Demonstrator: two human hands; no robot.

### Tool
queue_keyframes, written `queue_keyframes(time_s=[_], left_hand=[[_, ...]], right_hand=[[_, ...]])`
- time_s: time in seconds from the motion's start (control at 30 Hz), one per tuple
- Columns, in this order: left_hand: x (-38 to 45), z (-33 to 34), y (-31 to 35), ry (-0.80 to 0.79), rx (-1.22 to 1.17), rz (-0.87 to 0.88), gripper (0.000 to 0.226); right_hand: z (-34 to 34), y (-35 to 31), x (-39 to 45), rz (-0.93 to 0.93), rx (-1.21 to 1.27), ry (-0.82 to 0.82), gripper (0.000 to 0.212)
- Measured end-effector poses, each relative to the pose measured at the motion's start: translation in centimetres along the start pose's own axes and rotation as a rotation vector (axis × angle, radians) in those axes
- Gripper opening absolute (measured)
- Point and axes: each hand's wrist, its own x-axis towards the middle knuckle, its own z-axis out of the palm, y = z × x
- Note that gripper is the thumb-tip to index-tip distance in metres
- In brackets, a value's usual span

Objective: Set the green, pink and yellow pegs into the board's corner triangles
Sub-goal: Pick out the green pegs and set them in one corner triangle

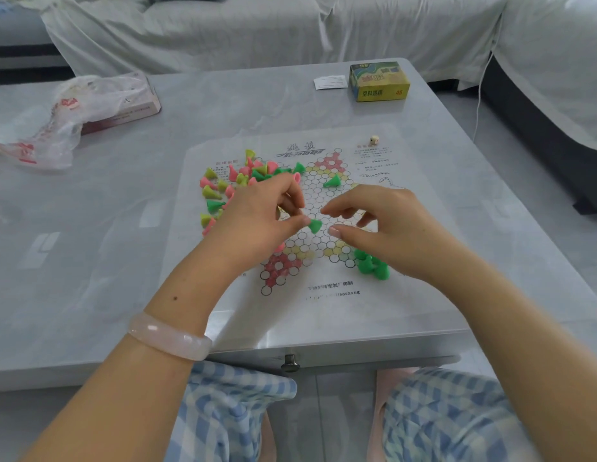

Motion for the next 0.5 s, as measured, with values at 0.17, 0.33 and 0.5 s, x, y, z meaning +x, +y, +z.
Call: queue_keyframes(time_s=[0.17, 0.33, 0.5], left_hand=[[-0.3, 0.0, 0.7, -0.027, -0.111, 0.012, 0.026], [-0.6, 0.4, 1.1, -0.024, -0.153, 0.014, 0.028], [-0.7, 0.2, 1.2, -0.026, -0.274, -0.065, 0.019]], right_hand=[[0.5, -0.3, 0.3, -0.022, -0.002, -0.006, 0.012], [0.8, -0.4, 0.3, 0.018, 0.091, -0.006, 0.010], [0.8, -0.5, 0.3, 0.051, 0.141, 0.015, 0.009]])
